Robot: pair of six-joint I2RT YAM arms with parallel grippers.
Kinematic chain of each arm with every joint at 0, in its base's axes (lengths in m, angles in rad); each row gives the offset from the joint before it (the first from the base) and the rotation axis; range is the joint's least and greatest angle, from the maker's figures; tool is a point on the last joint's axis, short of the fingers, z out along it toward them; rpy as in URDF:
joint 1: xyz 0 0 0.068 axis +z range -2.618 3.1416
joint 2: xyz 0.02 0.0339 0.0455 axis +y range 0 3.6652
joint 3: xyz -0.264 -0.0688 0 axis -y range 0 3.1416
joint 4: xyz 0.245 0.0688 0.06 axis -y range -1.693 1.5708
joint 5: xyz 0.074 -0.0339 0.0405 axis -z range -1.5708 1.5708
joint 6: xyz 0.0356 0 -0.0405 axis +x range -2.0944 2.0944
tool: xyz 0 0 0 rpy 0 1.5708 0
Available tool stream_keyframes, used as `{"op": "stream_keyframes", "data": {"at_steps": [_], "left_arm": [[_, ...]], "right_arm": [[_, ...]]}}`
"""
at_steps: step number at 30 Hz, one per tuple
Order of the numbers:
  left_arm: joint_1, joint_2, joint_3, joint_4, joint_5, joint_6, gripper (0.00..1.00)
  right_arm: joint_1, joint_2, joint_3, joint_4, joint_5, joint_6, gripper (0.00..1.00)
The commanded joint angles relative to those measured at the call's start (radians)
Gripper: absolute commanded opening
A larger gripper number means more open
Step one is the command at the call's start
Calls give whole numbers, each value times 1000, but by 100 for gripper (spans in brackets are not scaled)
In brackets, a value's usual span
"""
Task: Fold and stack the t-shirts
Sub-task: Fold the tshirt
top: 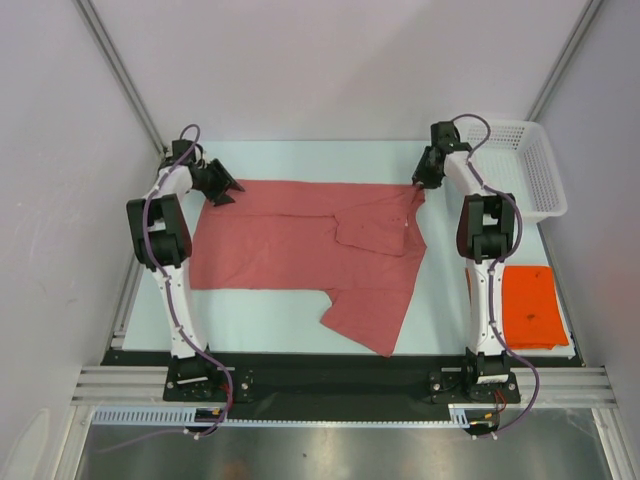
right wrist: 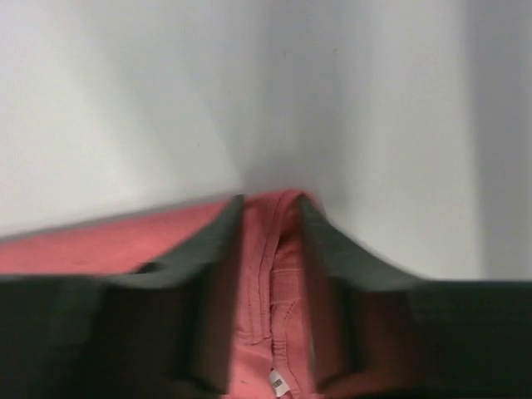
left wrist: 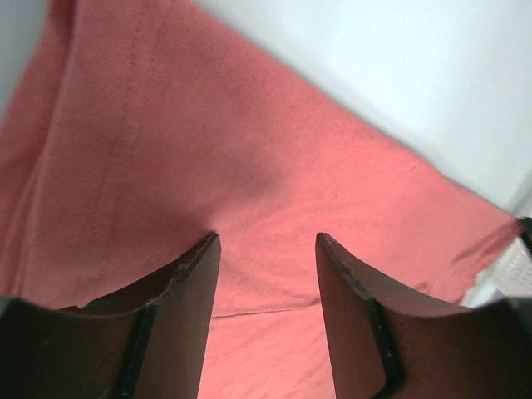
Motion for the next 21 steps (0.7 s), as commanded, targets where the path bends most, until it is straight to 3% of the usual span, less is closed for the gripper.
{"op": "stream_keyframes", "data": {"at_steps": [1,6,9,13,16,17,21], "left_arm": [[18,-79,28,-56,-161,73,57],[-23,-295,-79,-99,-345,145,62],[-50,-479,-268,-96,-475,133,61],[-25,-726,-564,-84,-578,90,59],[66,-836,-800,-62,-502,29,57],[96,-910,-910,-40,-486,16,56],[210,-1017,-1075,7,-405,44,56]], "right_arm": [[-4,11,116,-110,135,-74,47],[39,-124,151,-188,169,-96,74],[90,-204,98,-216,200,-116,83],[183,-358,-92,-263,136,-157,88],[274,-481,-281,-231,36,-183,88],[301,-571,-427,-189,24,-177,88],[351,-809,-763,-53,-185,-87,80]]}}
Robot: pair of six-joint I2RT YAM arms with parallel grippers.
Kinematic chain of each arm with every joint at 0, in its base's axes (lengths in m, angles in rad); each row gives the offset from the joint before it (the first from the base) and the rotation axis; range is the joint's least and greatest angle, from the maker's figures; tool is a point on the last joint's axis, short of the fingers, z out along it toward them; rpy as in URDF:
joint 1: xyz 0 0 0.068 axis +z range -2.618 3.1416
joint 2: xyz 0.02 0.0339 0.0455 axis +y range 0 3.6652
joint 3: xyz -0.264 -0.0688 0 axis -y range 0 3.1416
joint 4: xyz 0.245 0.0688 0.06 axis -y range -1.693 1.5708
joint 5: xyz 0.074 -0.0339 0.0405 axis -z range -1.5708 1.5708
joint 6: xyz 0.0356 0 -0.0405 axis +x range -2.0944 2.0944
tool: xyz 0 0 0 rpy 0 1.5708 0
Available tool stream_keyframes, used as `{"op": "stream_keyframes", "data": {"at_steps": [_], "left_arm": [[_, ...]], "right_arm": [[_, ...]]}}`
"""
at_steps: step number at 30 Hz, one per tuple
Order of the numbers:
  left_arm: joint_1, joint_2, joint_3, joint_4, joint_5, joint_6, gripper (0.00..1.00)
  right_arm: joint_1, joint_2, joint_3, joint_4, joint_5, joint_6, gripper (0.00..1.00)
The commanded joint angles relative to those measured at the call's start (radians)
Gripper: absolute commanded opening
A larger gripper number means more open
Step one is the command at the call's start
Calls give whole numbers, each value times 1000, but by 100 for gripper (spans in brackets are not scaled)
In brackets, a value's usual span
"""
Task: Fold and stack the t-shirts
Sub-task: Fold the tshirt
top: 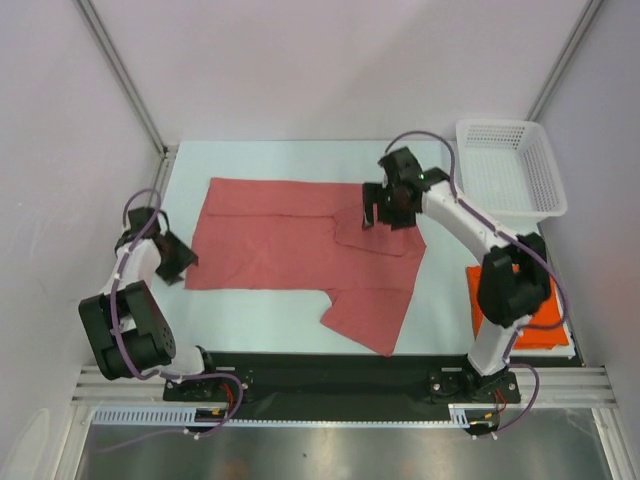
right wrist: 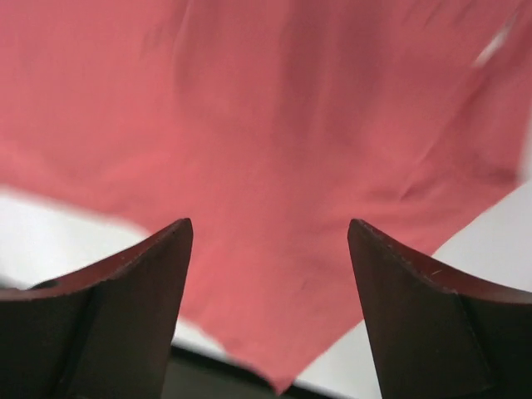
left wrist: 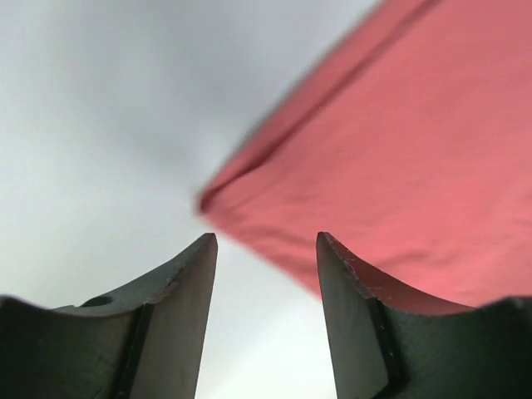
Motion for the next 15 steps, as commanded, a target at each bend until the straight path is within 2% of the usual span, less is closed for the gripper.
{"op": "stream_keyframes", "data": {"at_steps": [1,3,6,15], "left_arm": [[78,-67,-93,37,58,3,57],[95,-58,-125,57,76,3,60],[116,-6,-154,91,121,-33,63],[181,105,-122,149,69,-79,53]], "right_arm": [[10,-186,-234,94,-227,83,79],[28,-300,-379,153,-261,100,76],[39,-395,-505,171,-307,120,75],[10,-561,-633,137,-310,134,76]]}}
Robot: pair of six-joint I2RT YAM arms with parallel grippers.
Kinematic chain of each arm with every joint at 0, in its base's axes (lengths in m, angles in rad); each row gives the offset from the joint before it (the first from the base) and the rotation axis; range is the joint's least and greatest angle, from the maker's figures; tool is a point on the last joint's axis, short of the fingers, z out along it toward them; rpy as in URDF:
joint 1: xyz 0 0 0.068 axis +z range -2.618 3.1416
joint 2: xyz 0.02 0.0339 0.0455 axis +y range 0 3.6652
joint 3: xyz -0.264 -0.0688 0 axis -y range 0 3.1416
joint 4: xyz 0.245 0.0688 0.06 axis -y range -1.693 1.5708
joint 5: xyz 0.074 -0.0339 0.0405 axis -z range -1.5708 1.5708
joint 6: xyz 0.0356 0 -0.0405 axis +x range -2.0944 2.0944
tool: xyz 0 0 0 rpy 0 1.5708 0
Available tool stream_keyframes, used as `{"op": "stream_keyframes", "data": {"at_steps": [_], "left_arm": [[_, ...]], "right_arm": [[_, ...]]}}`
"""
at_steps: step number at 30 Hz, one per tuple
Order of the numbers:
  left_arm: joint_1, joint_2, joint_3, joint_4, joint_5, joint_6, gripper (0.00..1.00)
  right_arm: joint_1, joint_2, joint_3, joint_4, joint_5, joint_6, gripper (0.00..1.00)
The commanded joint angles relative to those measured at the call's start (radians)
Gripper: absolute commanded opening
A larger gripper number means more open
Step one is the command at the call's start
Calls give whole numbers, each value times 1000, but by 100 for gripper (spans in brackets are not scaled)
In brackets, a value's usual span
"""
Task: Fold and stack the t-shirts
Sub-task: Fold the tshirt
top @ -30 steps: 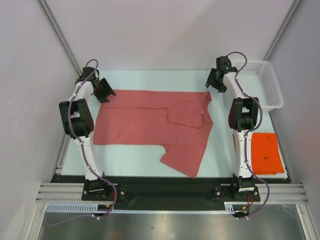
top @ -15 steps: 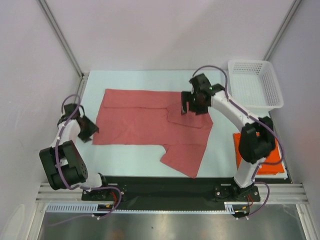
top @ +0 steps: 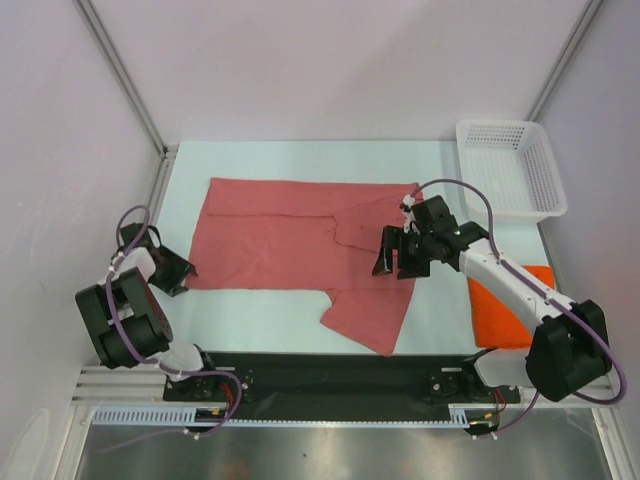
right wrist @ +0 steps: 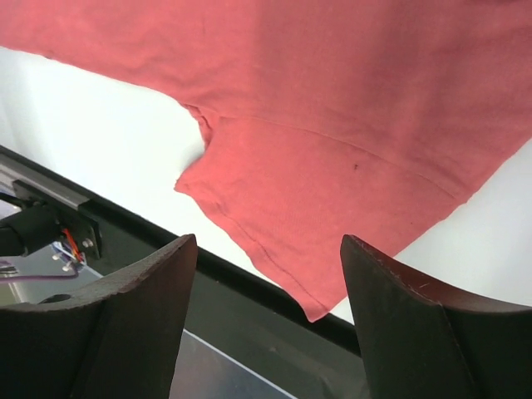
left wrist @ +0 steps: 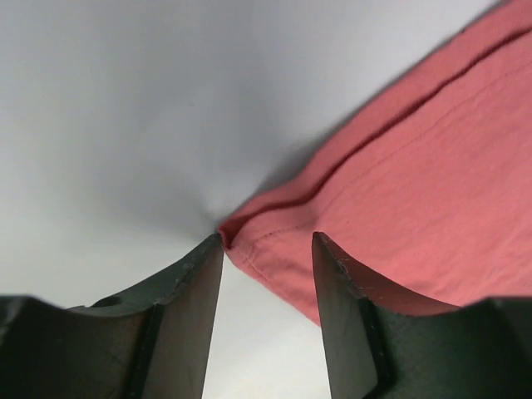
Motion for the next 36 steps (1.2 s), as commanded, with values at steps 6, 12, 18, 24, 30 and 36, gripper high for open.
{"op": "stream_keyframes", "data": {"at_steps": [6,12,18,24,30,36], "left_arm": [[30,53,34,-10,-53,-34,49],[30,10,-18,-52,-51,-14,48],[30,-39,-43,-66,-104,-8,48],[30,2,-31,-53,-109,-14,41],[30,59,-15,-24,-103,0,27],[30,82,-1,-3,-67,5,0]], "right_arm": [[-73,-101,-114,45,-63,56,76],[-107,-68,-161,50,-65,74,76],[-127,-24,-158,90,-95,83,76],[-136,19,-142,111,-103,86,75],[-163,53,-182,136,-124,117,75],[-200,80,-234,157,-115,125,76]]}}
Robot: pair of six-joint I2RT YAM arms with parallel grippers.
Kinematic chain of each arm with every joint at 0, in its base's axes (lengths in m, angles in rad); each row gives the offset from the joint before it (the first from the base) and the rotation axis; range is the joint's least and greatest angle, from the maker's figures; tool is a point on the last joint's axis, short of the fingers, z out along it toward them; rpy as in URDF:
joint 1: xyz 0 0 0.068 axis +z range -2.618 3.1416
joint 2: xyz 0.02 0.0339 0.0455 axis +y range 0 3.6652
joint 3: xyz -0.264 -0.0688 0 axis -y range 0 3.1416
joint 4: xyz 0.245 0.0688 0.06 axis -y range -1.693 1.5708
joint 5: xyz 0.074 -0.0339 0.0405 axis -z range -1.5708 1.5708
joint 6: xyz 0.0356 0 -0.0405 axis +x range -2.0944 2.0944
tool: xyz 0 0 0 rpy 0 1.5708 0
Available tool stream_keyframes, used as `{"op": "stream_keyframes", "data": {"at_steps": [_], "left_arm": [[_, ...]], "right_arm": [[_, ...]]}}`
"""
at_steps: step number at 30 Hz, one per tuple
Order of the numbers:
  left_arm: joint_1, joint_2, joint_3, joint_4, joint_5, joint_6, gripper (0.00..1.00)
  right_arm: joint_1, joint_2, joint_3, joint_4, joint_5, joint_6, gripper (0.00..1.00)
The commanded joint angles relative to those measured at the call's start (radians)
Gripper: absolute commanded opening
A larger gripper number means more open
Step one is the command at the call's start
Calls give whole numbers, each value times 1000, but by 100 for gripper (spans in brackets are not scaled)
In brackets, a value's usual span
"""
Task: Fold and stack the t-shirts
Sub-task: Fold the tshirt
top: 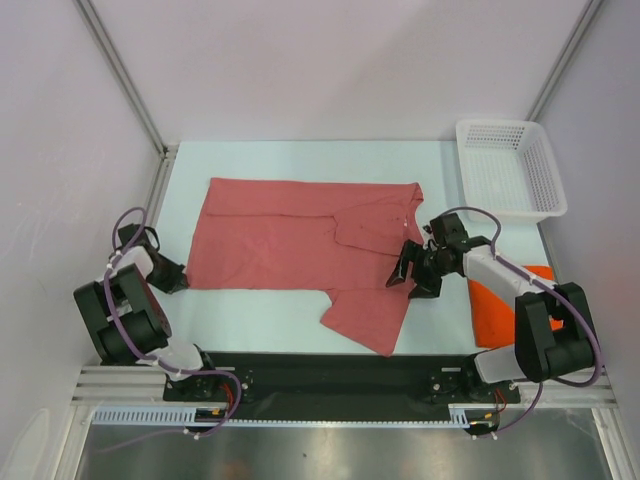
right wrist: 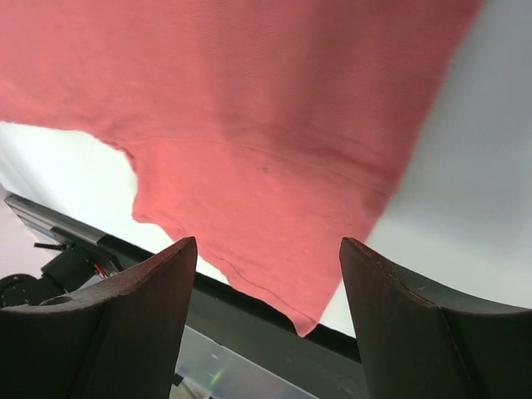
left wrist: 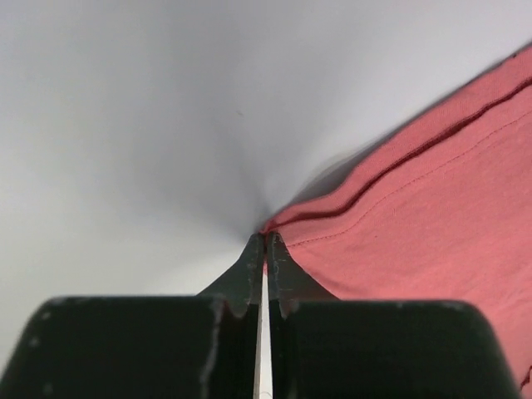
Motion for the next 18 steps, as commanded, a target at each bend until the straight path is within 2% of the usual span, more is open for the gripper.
{"op": "stream_keyframes", "data": {"at_steps": [1,4,11,18], "left_arm": [[7,38,-22,19,-15,26,0],[7,5,-34,19,-18,37,0],[7,-39,-43,14,1,51,0],[5,-55,-48,9,7,60,0]], "right_arm": [[-19,16,-24,25,-1,7,76],[-31,37,-31,35,-2,1,72],[-34,79,-43,12,-30,-39,51],[-28,57,-66,-34,-36,-60,47]]}}
